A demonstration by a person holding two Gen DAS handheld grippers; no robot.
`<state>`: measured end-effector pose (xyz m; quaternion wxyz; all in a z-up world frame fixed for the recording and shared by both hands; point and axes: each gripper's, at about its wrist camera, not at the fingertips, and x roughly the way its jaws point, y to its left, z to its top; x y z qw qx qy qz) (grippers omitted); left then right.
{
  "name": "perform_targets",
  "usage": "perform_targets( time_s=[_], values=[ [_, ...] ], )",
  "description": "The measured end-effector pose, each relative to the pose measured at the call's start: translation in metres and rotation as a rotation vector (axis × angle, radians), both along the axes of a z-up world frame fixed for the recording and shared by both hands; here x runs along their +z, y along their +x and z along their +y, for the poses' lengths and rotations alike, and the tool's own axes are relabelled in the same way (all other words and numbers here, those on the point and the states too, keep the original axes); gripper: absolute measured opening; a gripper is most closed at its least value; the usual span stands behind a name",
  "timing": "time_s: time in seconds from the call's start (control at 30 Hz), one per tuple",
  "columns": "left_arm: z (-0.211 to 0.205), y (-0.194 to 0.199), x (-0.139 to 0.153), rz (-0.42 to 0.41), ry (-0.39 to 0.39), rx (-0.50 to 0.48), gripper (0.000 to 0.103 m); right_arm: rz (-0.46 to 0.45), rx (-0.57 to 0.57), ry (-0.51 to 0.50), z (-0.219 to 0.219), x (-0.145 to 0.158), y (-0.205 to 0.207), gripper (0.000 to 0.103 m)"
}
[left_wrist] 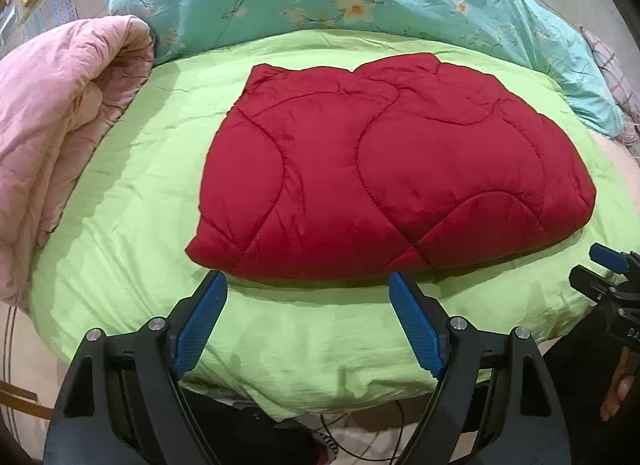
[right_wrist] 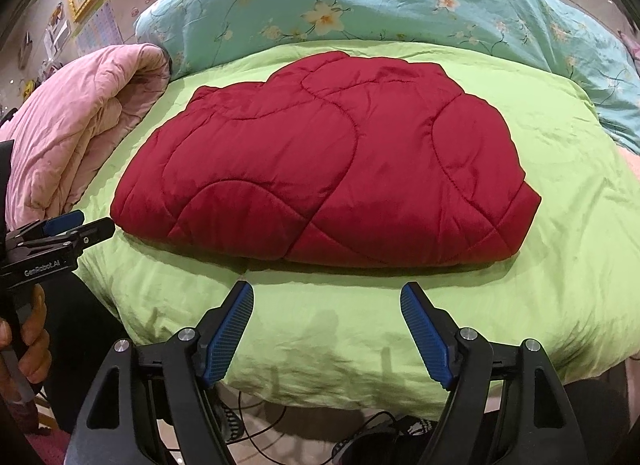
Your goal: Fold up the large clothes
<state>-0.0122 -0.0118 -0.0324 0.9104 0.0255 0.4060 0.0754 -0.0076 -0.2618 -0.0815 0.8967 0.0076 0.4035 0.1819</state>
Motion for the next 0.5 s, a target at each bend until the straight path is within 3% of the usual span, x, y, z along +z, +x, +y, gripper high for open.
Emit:
perform_targets(
  time_s=[0.2,0.3,0.5],
  values=[
    [0.002,-0.002,-0.006,0.009,0.031,0.018,0.084,0.002,-0.004,-0.001,-0.001,-0.001,-0.004,0.079],
    [0.009,0.006,-0.008,0.014,0.010,0.014,0.084,-0.014,-0.006,0.001,-0.005,0.005,0.001,0.079],
    [0.023,0.028,-0.007,-0.011,-0.032,0.031,0.084,-0.061,-0.083,0.008,-0.027,0.020,0.039,0.082]
  ],
)
